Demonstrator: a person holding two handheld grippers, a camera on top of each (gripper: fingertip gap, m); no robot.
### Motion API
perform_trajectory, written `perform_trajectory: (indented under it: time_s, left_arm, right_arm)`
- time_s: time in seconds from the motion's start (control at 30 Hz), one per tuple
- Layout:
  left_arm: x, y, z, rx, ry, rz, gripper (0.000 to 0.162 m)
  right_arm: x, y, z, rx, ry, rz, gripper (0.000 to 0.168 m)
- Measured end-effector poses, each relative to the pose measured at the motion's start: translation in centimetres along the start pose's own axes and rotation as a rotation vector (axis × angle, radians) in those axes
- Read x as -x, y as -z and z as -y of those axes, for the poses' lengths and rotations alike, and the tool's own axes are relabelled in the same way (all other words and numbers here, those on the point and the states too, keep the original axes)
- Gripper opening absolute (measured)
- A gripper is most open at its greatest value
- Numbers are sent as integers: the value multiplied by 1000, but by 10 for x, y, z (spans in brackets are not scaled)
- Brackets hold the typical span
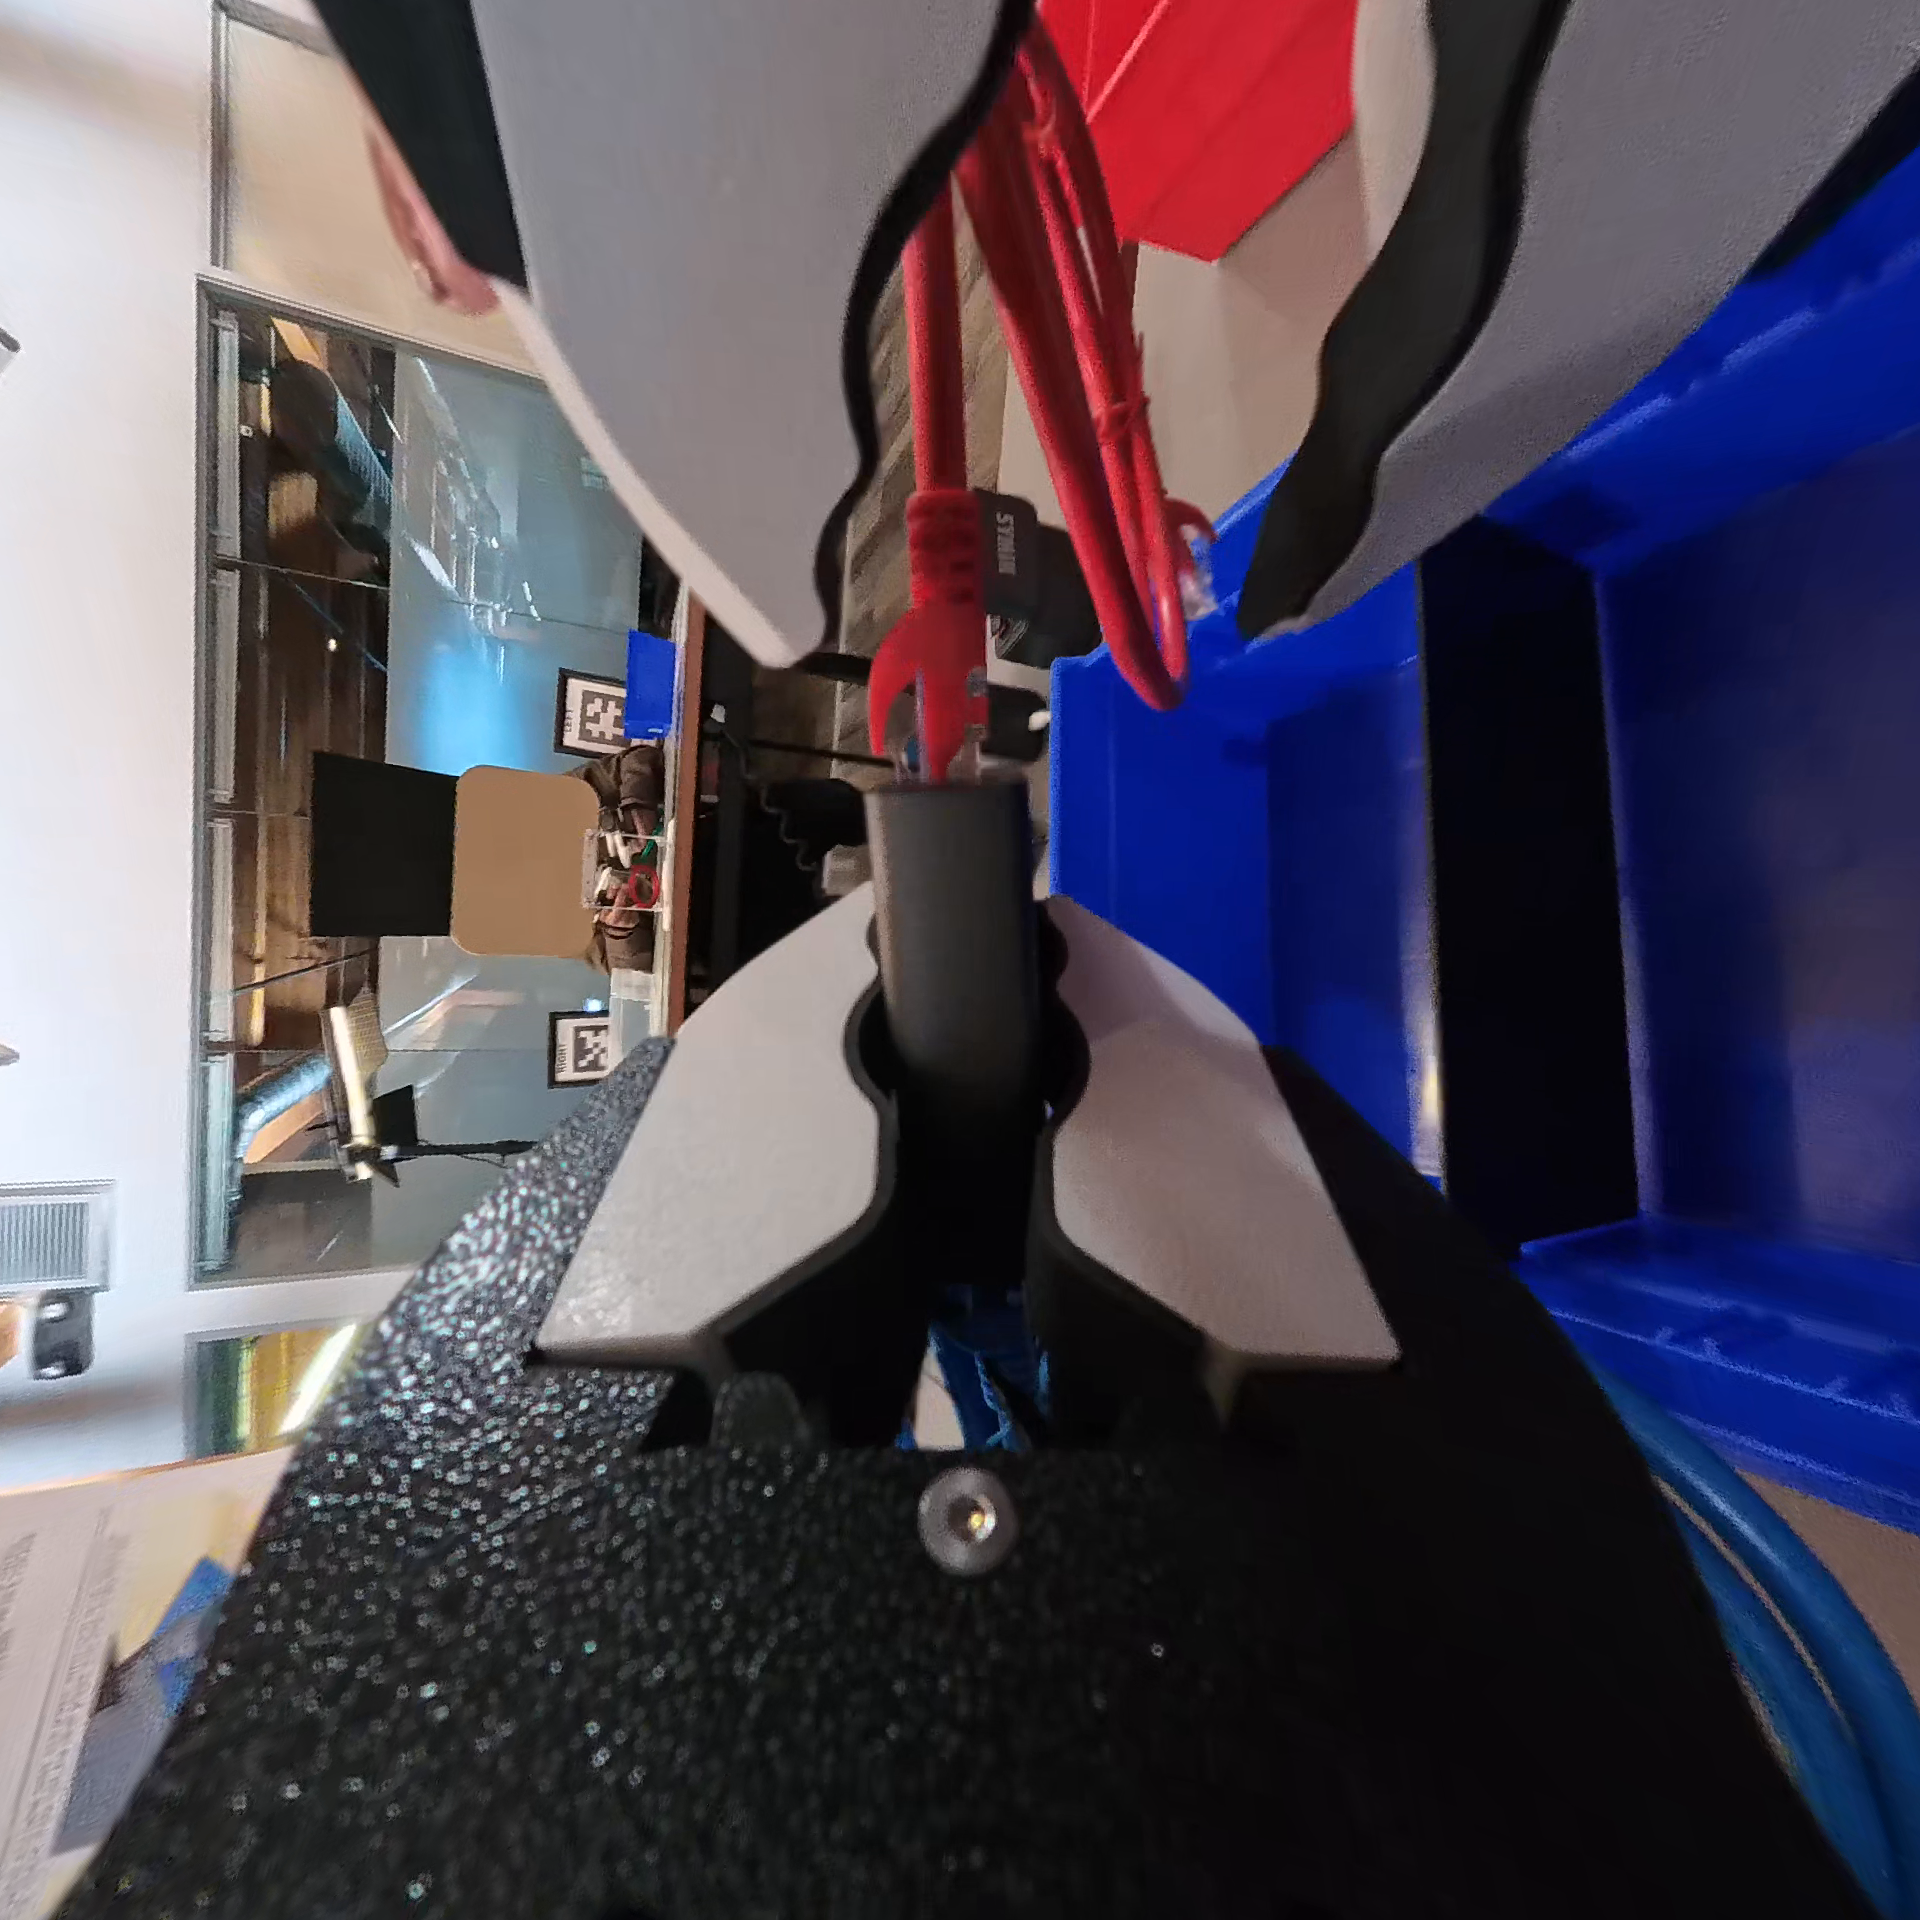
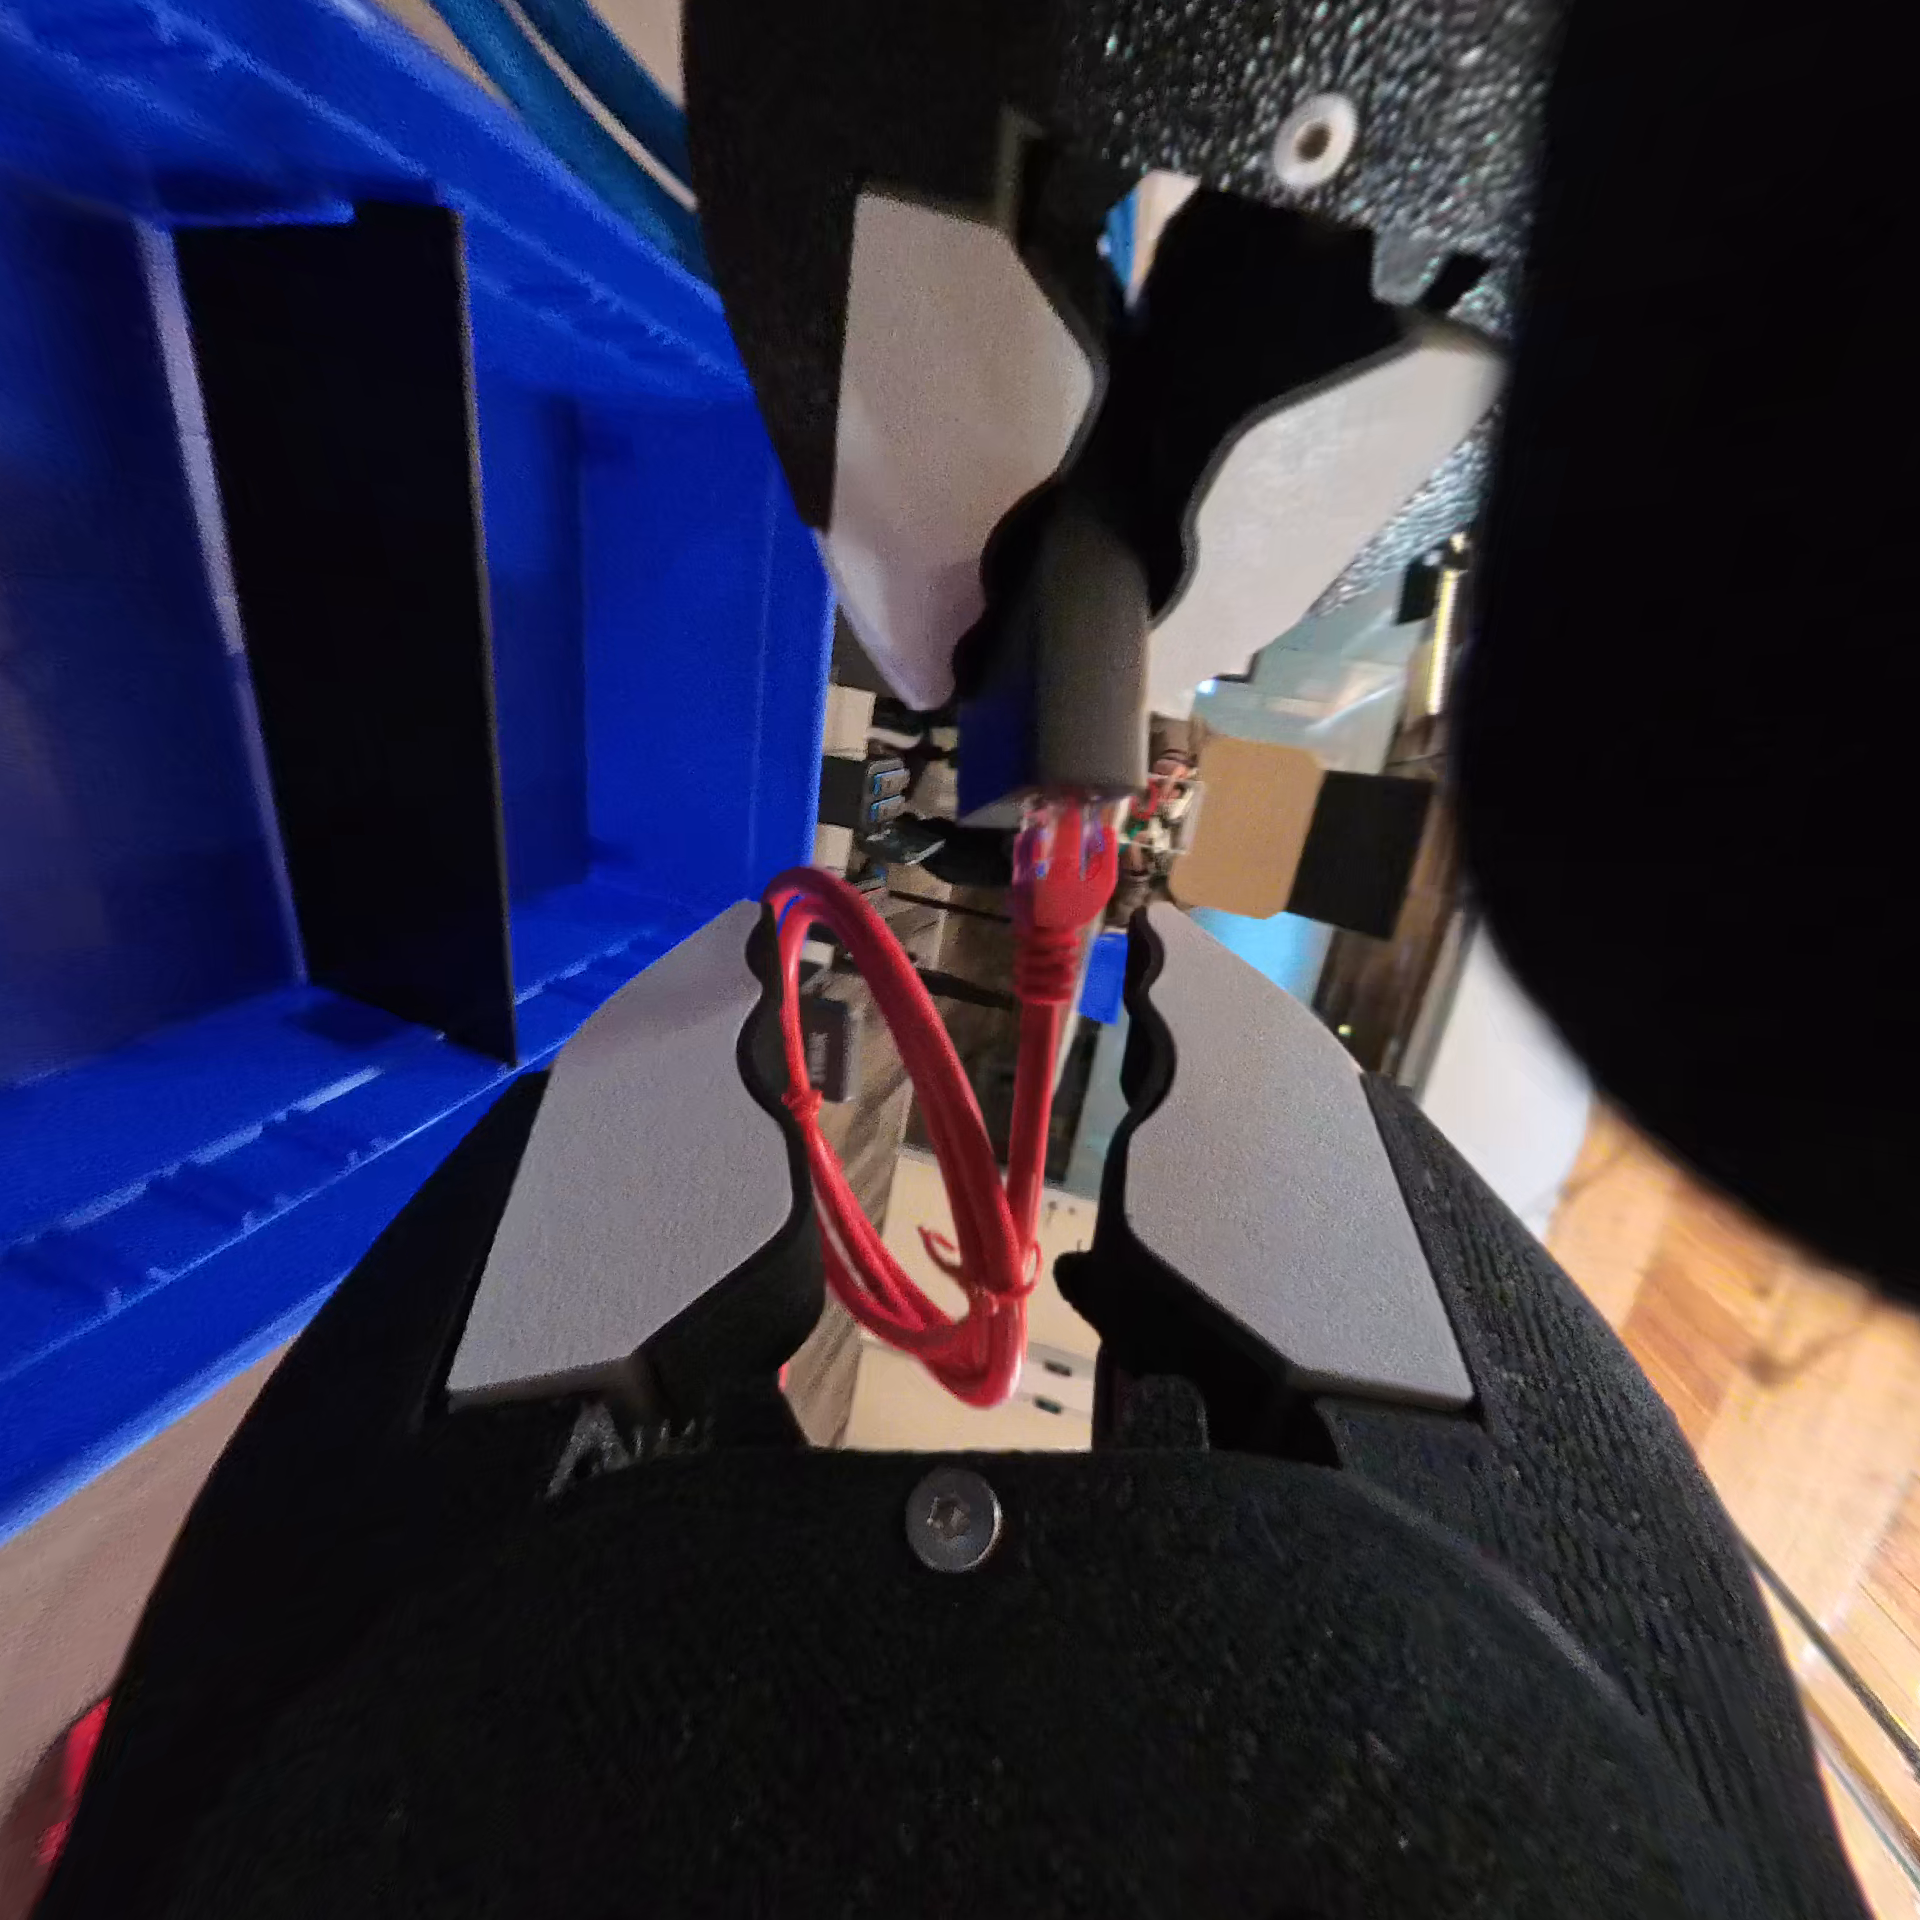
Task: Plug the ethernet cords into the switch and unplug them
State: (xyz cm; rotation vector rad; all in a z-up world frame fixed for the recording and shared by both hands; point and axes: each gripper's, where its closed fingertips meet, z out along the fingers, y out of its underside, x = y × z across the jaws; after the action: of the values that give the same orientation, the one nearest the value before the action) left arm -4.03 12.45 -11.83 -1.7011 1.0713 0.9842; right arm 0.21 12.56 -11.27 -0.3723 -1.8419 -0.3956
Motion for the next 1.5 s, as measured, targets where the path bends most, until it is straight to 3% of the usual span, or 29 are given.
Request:
perform_trajectory:
  time_s: [0.03,0.17,0.27,0.53,0.77,0.8,0.87,1.03,1.13,1.2,1.27,1.3,1.5]
  left_arm:
    - [-1,1,2,-21,23,-16,22]
    - [1,7,4,-98,83,-48,22]
    - [5,9,2,-93,88,-35,22]
    - [4,8,10,-96,81,-29,23]
    - [5,7,14,-79,31,9,22]
    - [3,7,14,-82,31,-3,22]
    - [7,6,19,-110,63,20,23]
    - [23,6,23,-126,138,114,52]
    - [20,3,22,-127,106,111,56]
    - [17,0,21,-126,95,89,55]
    - [9,-1,23,-137,64,45,27]
    - [9,-2,23,-142,55,51,22]
    - [3,-10,21,-97,21,49,22]
  right_arm:
    - [-5,-1,1,-7,4,-31,65]
    - [-16,-3,3,-57,22,-101,73]
    - [-13,-4,8,-88,-13,-76,69]
    - [-17,-14,8,-6,22,-132,42]
    - [-21,-14,5,27,46,-170,29]
    - [-27,-12,4,30,54,-211,9]
    - [-32,-10,1,12,46,-234,8]
    - [-37,-9,-8,-2,-19,-241,8]
    - [-34,-9,-8,-1,-15,-248,8]
    - [-32,-10,-10,-8,-15,-237,8]
    - [-35,-8,-10,-7,15,-265,7]
    - [-35,-7,-10,0,34,-268,7]
    - [-26,-9,-16,66,186,-192,8]
